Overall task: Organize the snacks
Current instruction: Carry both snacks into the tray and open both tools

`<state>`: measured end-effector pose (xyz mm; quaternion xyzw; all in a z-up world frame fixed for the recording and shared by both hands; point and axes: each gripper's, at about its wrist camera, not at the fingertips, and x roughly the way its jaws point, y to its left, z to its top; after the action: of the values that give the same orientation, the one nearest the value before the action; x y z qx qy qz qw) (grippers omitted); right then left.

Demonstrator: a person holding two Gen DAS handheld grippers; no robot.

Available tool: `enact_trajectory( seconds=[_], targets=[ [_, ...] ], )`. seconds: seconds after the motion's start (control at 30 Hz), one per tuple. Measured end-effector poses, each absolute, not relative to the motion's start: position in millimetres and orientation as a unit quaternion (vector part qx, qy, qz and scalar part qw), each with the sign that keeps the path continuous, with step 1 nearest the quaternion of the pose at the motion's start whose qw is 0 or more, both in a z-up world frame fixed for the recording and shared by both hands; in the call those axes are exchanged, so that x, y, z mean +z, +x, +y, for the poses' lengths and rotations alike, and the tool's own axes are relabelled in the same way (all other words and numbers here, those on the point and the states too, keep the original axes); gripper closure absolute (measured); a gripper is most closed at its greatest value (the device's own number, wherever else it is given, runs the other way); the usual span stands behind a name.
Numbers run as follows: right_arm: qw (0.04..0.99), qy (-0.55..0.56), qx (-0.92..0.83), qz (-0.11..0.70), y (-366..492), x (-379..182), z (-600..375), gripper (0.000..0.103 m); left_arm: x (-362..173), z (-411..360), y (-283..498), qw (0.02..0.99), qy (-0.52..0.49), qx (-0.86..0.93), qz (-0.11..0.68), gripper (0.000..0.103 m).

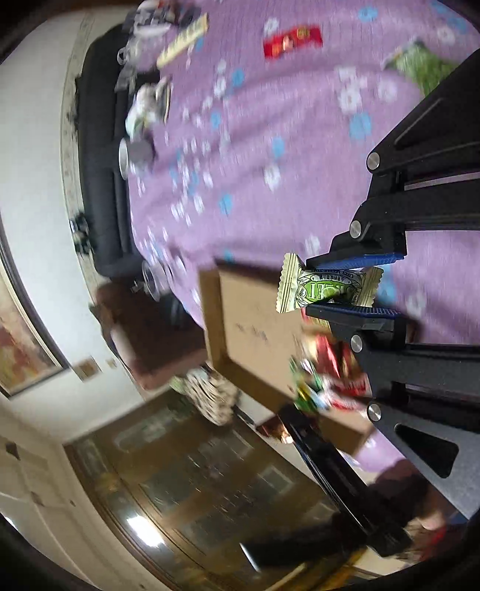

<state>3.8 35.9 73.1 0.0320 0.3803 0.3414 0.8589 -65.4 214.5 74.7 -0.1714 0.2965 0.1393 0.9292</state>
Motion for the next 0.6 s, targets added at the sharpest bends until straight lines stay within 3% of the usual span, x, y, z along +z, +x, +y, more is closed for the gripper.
enact_trajectory(
  seconds=[0.5,0.6],
  targets=[
    [0.833,-0.017,0.369,0.412,5.4,40.6,131.7,0.086,39.3,239.4,-62.9,0.919,-0.195,0.131,0.317,0.072],
    [0.833,-0.019,0.372,0.408,6.8,38.2,134.5,0.082,38.8,241.4,-62.4,0.918,-0.197,0.12,0.322,0.072]
  ],
)
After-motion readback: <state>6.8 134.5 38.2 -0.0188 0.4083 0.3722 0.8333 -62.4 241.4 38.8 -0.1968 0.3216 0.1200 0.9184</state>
